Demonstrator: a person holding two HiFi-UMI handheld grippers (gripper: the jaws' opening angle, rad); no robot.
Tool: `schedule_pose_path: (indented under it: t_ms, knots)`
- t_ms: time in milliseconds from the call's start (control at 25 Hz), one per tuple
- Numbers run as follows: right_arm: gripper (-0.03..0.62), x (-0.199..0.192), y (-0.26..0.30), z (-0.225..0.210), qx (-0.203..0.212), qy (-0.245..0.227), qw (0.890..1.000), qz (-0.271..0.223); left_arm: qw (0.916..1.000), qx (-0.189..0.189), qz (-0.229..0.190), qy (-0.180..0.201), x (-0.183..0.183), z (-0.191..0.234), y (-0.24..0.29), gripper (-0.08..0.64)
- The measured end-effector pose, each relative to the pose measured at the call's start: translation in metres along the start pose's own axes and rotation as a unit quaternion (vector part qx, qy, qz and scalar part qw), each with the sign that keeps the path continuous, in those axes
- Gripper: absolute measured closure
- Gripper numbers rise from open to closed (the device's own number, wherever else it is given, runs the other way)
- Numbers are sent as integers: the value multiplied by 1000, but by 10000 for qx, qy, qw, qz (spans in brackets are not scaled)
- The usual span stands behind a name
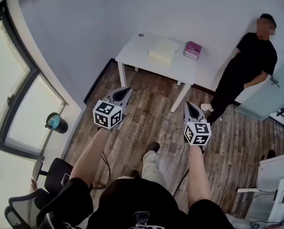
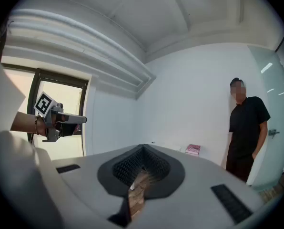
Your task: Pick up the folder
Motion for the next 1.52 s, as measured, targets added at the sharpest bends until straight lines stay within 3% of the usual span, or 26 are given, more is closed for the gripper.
schedule_pose_path:
  t_ms: [600, 1520]
  knots:
    - [568, -3, 107, -42, -49, 93, 9999, 37, 9999, -28, 115, 7, -4, 74, 89, 540]
    - [568, 9, 287, -187, 124, 130, 9998, 73, 9996, 116, 257, 8, 3, 159, 298, 540]
Point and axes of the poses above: the fingertips, and each gripper's own axes: y forward along the fingers, z to its left, x out of its top, the point moved 6 cm from there along -y, backward along the fingers, and after that the axes turned 7 degrees about -z, right-handed, at the moved point
